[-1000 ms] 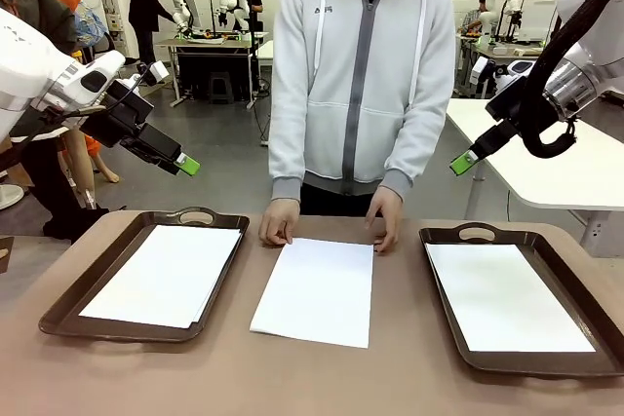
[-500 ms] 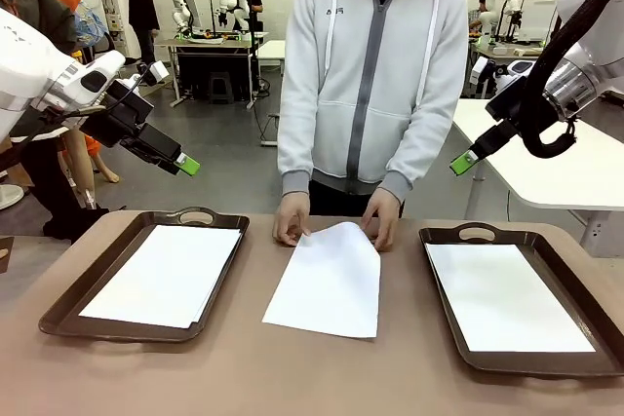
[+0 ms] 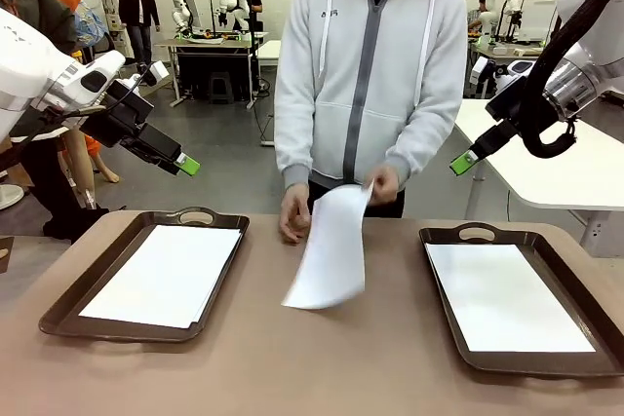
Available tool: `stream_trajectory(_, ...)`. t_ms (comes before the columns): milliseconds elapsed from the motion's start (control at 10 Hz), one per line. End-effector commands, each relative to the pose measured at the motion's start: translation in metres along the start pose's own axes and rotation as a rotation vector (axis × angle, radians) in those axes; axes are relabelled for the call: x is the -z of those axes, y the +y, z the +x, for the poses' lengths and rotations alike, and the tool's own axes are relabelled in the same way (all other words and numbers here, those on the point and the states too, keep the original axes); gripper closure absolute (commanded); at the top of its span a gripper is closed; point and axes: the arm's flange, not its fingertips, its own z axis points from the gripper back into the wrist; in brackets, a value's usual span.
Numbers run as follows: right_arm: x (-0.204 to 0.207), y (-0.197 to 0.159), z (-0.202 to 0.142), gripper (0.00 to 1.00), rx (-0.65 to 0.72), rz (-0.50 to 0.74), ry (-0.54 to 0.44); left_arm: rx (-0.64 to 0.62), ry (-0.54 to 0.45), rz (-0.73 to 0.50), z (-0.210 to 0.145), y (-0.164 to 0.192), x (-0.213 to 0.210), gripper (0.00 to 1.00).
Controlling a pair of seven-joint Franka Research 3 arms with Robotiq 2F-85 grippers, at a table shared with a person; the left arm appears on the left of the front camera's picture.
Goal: Sort the A4 documents.
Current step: Receive the A4 Paper.
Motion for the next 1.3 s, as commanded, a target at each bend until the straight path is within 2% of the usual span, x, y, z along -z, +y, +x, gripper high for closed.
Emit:
stream_trajectory(0, 0.0008, 0.0002, 0.0004, 0.0, -0.015, 0.003, 0.001, 0.0, -0.004, 0.004, 0.0001, 0.0004, -0.0009, 0.0)
stream_trajectory(1200, 0.0008, 0.0002, 0.0004, 0.0, -0.015, 0.003, 0.001, 0.0, -0.004, 0.004, 0.0001, 0.0004, -0.0009, 0.0)
